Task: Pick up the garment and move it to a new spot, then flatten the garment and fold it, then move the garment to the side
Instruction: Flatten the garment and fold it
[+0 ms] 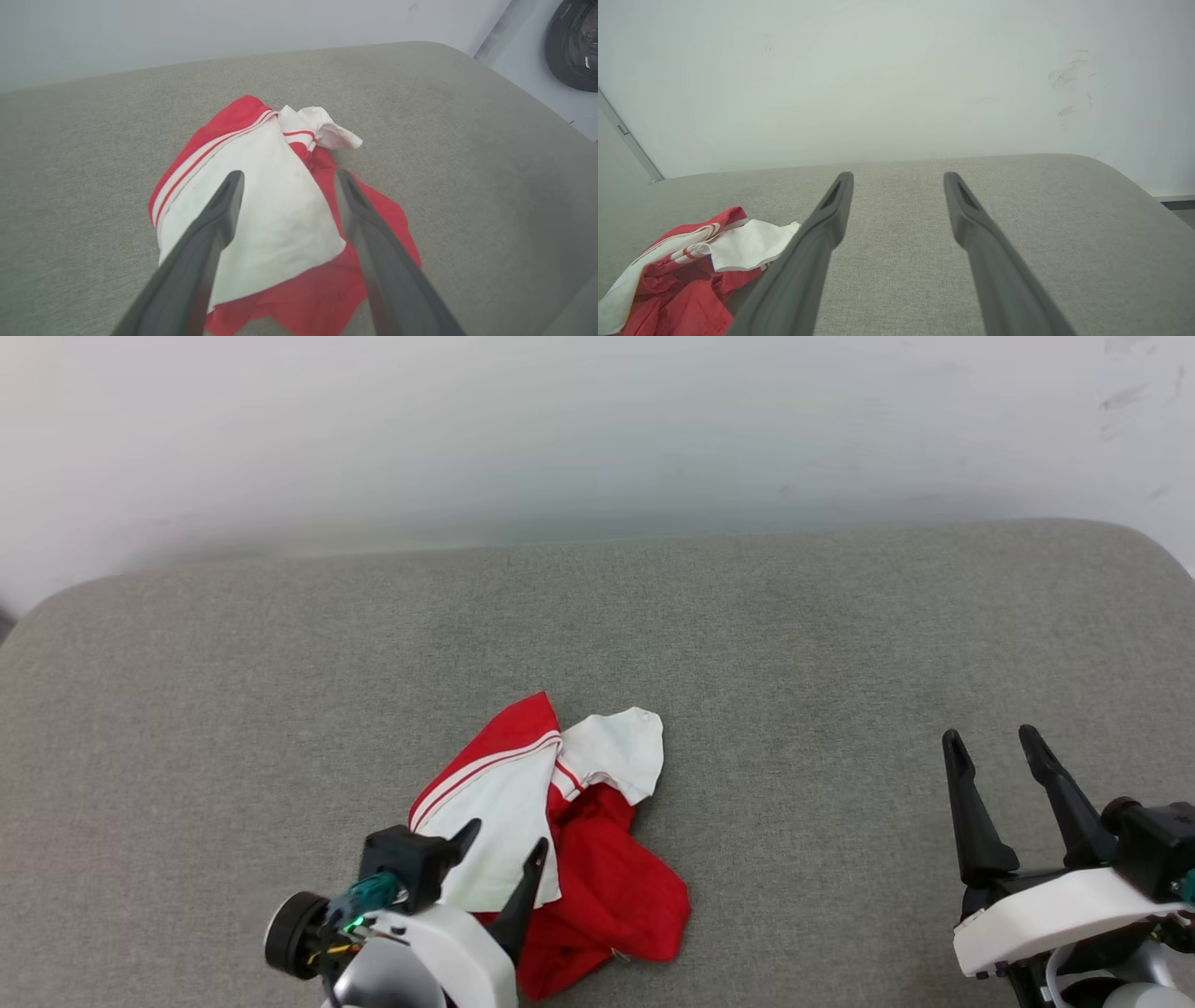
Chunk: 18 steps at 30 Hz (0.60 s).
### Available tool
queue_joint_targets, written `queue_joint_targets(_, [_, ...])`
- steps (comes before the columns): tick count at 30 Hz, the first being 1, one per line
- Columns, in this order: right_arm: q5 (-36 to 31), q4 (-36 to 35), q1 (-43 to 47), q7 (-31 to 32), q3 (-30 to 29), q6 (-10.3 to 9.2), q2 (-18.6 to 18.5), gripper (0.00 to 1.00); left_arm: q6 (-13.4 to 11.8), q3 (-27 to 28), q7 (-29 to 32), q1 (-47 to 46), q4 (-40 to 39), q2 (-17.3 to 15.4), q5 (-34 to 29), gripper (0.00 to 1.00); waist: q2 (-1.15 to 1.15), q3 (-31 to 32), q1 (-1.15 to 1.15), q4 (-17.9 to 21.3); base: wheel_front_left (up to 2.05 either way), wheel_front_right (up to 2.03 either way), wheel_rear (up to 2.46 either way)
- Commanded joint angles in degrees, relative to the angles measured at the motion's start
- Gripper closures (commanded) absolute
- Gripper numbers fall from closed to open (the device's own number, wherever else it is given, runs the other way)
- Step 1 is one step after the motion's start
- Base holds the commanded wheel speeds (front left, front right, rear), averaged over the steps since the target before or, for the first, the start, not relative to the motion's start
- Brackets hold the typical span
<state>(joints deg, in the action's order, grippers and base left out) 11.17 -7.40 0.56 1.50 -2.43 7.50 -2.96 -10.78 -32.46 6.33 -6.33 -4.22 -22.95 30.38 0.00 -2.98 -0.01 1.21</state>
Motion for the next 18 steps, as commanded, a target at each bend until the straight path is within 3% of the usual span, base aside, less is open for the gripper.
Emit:
queue_joint_targets(1, [0.28, -0.38, 0.34, -0.01, -0.14, -0.02, 0.11, 0.0, 1.21, -1.22, 2.68, -1.81, -0.44, -0.97, -0.64, 0.0, 0.0, -0.15, 0.01, -0.1, 0.0, 0.0, 0.0])
queue_joint_targets(9, [0.66, -0.4, -0.82, -0.54, 0.29, -0.02, 0.11, 0.0, 6.87, -6.86, 17.17, -8.13, 0.34, -4.63, -0.56, 0.0, 0.0, -1.57, 0.01, 0.69, 0.0, 0.0, 0.0])
queue_joint_targets(16, [1.61, 0.38, -1.89, -1.65, 0.72, -0.02, 0.11, 0.0, 9.08, -9.03, 25.01, -12.78, 2.78, -6.96, -1.66, 0.0, 0.0, -3.78, 0.01, 2.44, 0.0, 0.0, 0.0])
queue_joint_targets(17, [1.61, 0.55, -1.94, -1.86, 0.69, -0.02, 0.11, 0.0, 9.16, -9.06, 25.32, -13.06, 3.21, -7.12, -1.74, 0.43, 0.0, -3.96, 0.01, 2.63, 0.0, 0.0, 0.0])
queue_joint_targets(18, [1.7, 0.69, -1.89, -2.09, 0.71, -0.02, 0.11, 0.0, 9.22, -9.03, 25.41, -13.4, 3.34, -7.32, -1.99, 0.75, 0.0, -4.16, 0.01, 2.82, 0.0, 0.0, 0.0])
